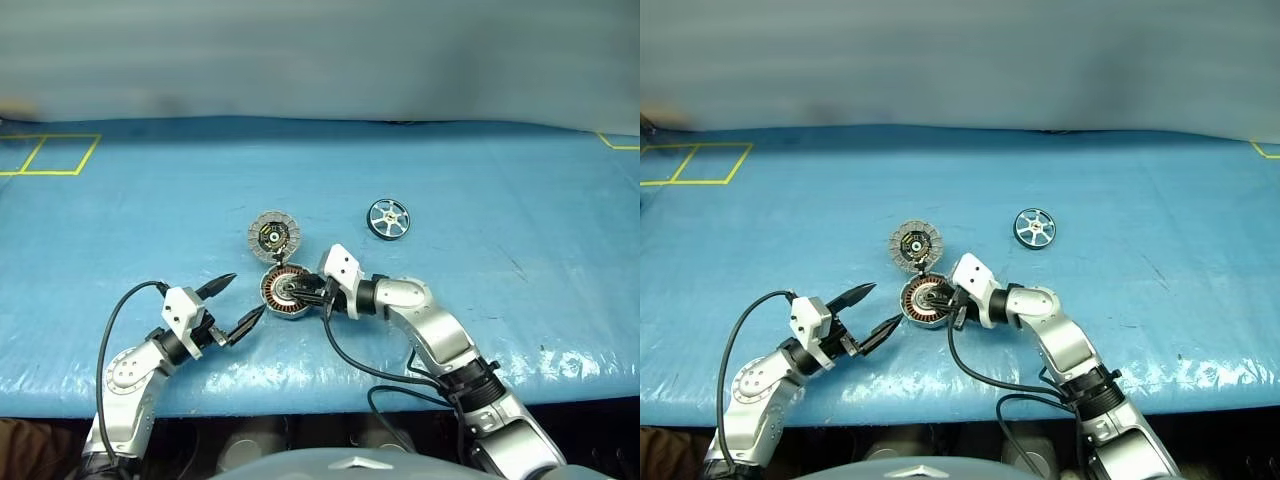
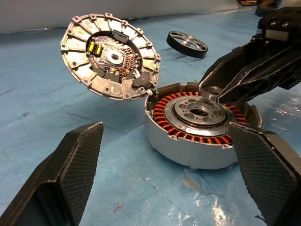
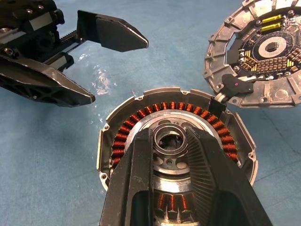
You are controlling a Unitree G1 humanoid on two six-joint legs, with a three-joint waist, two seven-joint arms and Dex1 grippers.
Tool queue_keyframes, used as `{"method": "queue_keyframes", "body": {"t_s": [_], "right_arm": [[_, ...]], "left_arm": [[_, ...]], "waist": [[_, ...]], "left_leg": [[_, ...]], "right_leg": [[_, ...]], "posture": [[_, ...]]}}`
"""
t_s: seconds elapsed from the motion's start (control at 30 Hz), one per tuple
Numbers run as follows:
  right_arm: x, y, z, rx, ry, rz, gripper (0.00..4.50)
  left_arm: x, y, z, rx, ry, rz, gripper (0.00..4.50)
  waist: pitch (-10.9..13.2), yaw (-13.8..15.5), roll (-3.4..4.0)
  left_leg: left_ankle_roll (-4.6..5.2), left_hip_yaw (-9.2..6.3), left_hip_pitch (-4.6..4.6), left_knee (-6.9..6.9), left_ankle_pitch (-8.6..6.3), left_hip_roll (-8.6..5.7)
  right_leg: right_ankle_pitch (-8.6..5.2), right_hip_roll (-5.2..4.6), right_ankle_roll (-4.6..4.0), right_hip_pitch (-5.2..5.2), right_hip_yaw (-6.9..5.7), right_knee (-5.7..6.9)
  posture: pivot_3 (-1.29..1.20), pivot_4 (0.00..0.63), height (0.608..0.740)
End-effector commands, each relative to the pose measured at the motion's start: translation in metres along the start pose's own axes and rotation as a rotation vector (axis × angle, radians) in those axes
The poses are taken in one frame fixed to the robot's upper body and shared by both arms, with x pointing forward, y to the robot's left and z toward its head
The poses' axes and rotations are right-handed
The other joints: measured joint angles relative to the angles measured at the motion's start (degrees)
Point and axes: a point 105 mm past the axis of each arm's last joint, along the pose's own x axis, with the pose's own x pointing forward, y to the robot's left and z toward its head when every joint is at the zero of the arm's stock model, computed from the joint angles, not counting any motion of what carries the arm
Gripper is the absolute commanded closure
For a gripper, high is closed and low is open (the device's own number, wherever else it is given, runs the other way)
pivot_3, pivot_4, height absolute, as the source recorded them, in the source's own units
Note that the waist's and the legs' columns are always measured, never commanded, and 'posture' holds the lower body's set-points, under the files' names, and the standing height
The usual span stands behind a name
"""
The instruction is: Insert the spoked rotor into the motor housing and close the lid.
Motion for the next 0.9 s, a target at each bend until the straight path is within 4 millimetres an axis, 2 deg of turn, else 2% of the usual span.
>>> {"method": "queue_keyframes", "body": {"t_s": [0.03, 0.9], "right_arm": [[0.0041, -0.0014, 0.0127, -0.037, -0.043, 0.0, 3.84], [0.0093, -0.0025, 0.0059, -0.028, -0.015, 0.002, 3.84]], "left_arm": [[-0.0021, -0.0005, 0.012, 0.031, -0.026, -0.026, 0.0], [0.0016, -0.0026, 0.0081, 0.037, -0.009, -0.028, 0.0]], "waist": [[0.0, -0.04, -0.01], [0.01, -0.06, -0.01]], "left_leg": [[0.0, 0.0, 0.0, 0.0, 0.0, 0.0], [-0.02, 0.0, 0.0, 0.0, 0.0, 0.0]], "right_leg": [[0.0, 0.0, 0.0, 0.0, 0.0, 0.0], [0.04, 0.02, -0.07, -0.01, -0.01, 0.0]], "posture": [[0.0, 0.15, 0.74], [0.0, 0.15, 0.74]]}}
